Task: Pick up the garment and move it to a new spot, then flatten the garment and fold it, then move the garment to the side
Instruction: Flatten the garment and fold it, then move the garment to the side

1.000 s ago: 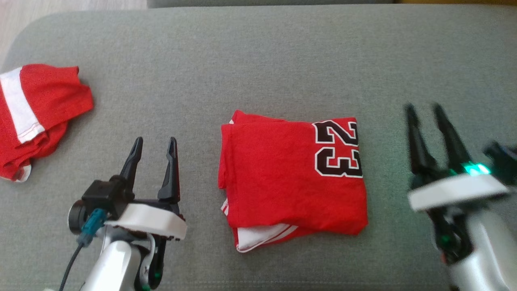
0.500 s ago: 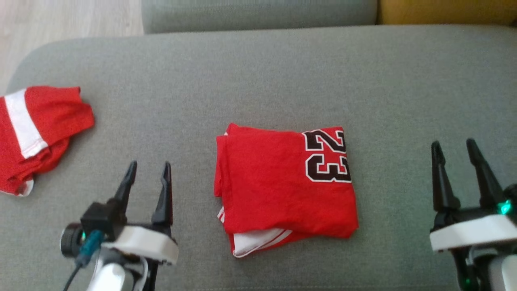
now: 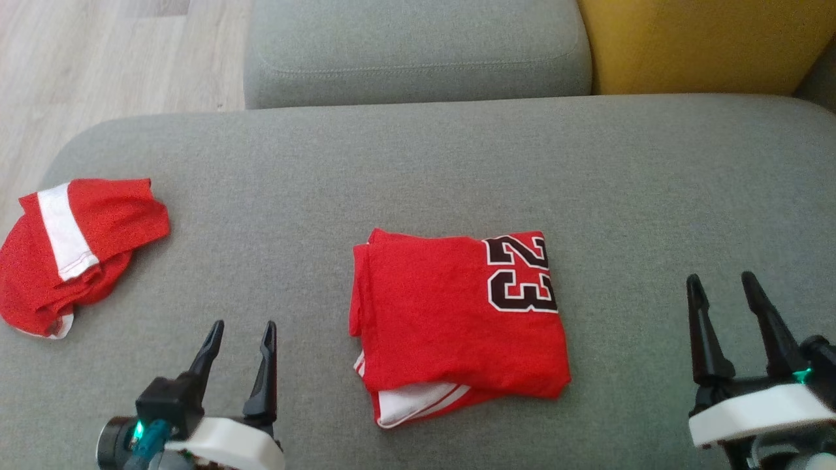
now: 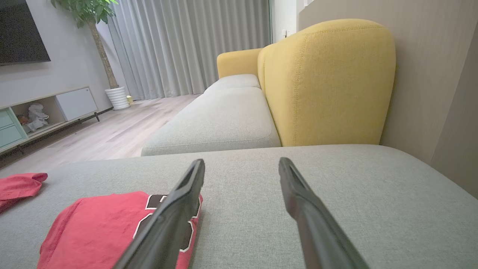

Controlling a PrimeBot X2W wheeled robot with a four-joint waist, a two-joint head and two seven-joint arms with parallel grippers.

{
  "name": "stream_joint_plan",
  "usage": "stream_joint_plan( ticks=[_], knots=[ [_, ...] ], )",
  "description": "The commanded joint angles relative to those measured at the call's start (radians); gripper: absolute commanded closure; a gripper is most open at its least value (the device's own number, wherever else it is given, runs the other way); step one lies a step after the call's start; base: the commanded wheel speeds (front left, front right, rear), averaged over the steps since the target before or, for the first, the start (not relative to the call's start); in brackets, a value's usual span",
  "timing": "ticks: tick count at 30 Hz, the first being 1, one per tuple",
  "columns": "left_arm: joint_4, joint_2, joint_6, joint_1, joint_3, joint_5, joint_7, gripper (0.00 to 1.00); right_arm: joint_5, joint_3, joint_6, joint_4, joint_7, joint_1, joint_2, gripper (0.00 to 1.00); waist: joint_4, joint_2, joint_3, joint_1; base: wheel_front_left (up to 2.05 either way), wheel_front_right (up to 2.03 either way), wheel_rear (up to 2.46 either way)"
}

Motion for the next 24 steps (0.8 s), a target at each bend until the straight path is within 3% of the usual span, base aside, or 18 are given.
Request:
stream_joint_plan(
  ticks=[1, 24],
  knots=[
    [-0.037, 0.022, 0.011, -0.026, 0.033, -0.004, -0.001, 0.0, -0.006, 0.014, 0.007, -0.042, 0.001, -0.015, -0.006, 0.0, 0.0, 0.0, -0.005, 0.0, 0.0, 0.0, 0.0],
    [-0.076, 0.036, 0.036, -0.028, 0.039, -0.014, 0.007, 0.0, -0.002, 0.011, 0.007, -0.032, 0.011, 0.001, 0.021, 0.0, 0.004, 0.0, -0.016, 0.0, 0.0, 0.0, 0.0]
  ],
)
